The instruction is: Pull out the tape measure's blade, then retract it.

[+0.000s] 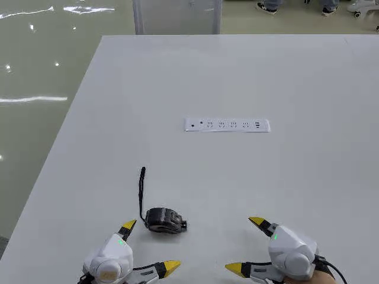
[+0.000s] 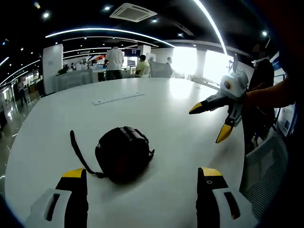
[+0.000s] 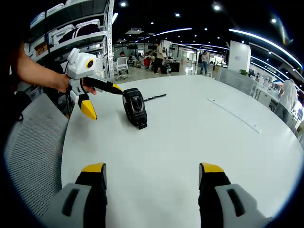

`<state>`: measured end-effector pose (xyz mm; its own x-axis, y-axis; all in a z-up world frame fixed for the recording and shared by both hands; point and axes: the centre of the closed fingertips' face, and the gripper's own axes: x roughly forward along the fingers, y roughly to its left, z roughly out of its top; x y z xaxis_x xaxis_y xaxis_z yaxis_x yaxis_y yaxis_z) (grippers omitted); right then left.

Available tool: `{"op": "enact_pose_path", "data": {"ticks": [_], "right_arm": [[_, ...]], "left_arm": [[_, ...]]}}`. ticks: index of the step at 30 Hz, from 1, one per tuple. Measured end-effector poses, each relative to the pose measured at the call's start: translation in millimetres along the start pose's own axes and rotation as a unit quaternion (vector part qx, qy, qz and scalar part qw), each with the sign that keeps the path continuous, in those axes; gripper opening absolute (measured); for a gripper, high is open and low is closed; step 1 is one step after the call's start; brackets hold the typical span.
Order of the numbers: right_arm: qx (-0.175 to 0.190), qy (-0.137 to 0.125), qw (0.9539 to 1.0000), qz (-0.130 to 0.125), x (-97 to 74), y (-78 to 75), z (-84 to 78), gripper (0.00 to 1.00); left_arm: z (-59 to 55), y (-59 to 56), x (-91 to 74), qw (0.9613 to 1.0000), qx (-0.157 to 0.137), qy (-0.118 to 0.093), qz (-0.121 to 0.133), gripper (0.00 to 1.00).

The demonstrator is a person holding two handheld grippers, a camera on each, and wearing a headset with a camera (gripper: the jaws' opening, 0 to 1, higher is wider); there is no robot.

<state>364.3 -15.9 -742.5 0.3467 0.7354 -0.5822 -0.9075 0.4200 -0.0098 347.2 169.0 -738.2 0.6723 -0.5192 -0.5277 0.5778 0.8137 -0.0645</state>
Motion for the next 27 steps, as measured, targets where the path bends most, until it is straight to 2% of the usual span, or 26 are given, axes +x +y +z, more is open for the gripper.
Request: {"op": "enact_pose_path", "data": {"ticks": [5, 11, 14, 17, 22, 27], "right_arm": [[0.017, -0.008, 0.9997, -0.016, -15.8, -2.4, -10.9, 0.87], [0.032, -0.017, 0.9989, -0.03, -33.1, -5.3, -23.1, 0.92], [0.043, -0.031, 0.9976, -0.045, -41.9, -9.0, -26.0, 0.97], [0.051, -0.044, 0.9962, -0.055, -48.5, -11.5, -27.0, 1.0], [0.052, -0.037, 0.9961, -0.06, -55.4, -12.7, -35.1, 1.0], [0.052, -0.038, 0.996, -0.062, -56.7, -12.8, -36.0, 1.0]], "left_arm": [[1.7, -3.1, -6.2, 0.9999, 0.01, -0.008, -0.007, 1.0], [-0.1, -3.8, -13.7, 0.9997, 0.018, -0.012, -0.015, 1.0], [4.3, -5.9, -17.2, 0.9993, 0.02, -0.025, -0.018, 1.0], [3.1, -6.9, -18.0, 0.9989, 0.035, -0.023, -0.02, 1.0], [1.6, -7.9, -20.6, 0.9987, 0.038, -0.024, -0.025, 1.0], [-0.2, -6.2, -21.0, 0.9986, 0.042, -0.023, -0.023, 1.0]]}}
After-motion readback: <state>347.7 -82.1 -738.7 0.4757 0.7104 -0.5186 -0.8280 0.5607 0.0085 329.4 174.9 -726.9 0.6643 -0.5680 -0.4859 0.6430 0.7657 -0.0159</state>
